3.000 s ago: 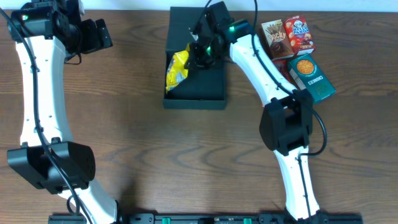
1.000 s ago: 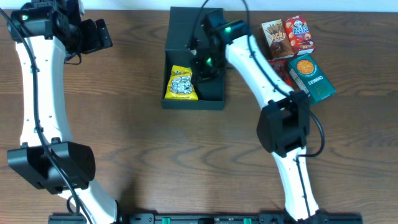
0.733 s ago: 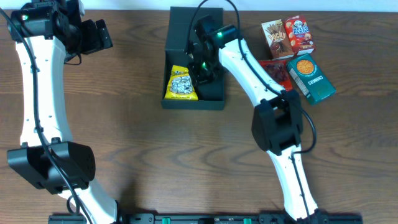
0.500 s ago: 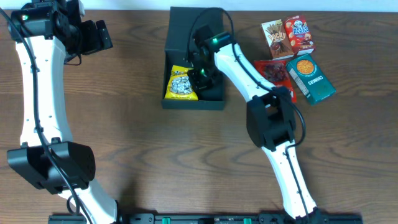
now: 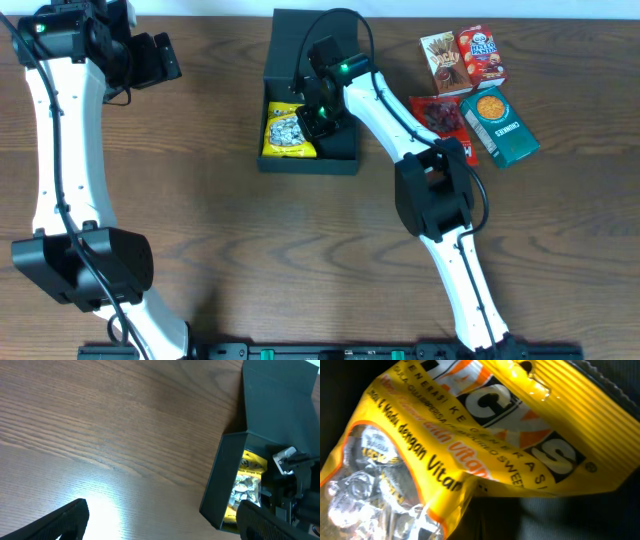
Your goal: Pack container
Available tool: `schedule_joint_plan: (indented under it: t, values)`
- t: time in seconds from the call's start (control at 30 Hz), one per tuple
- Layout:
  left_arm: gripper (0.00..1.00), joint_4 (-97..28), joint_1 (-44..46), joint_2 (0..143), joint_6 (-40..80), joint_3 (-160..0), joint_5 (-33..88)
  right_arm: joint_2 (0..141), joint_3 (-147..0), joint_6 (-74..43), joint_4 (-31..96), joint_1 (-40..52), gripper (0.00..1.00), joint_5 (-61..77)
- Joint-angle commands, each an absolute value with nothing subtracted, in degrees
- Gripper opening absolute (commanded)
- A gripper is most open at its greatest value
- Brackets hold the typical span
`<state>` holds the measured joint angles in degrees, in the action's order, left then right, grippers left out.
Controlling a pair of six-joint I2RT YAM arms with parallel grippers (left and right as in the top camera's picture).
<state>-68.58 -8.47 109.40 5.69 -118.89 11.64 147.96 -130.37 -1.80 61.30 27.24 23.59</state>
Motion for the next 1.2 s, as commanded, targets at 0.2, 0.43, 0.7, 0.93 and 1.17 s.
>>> schedule_joint_plan:
  t: [0.2,0.43,0.7,0.93,1.17]
  values:
    - [0.95,-68.97,-8.71,109.84,4.91,-119.00,11.46,146.56,-131.61,-3.14,68.66,27.94,0.02,21.54]
    - [0.95,-68.99,-8.71,109.84,4.95,-119.00,11.46,143.90,-131.61,-2.02,70.11,29.34,0.01,21.87]
    - [0.95,-69.43,-8.71,109.84,4.95,-119.00,11.46,143.90,-131.61,-1.17,70.11,31.38,0.01,21.80]
    - [0.95,-70.32,-8.71,109.84,4.95,-119.00,11.46,143.72,-132.38,-1.21,73.30,30.35,0.01,14.76]
    - [0.95,-70.48,-8.71,109.84,4.93,-119.00,11.44,137.60,-138.26,-1.17,72.58,29.15,0.01,14.76]
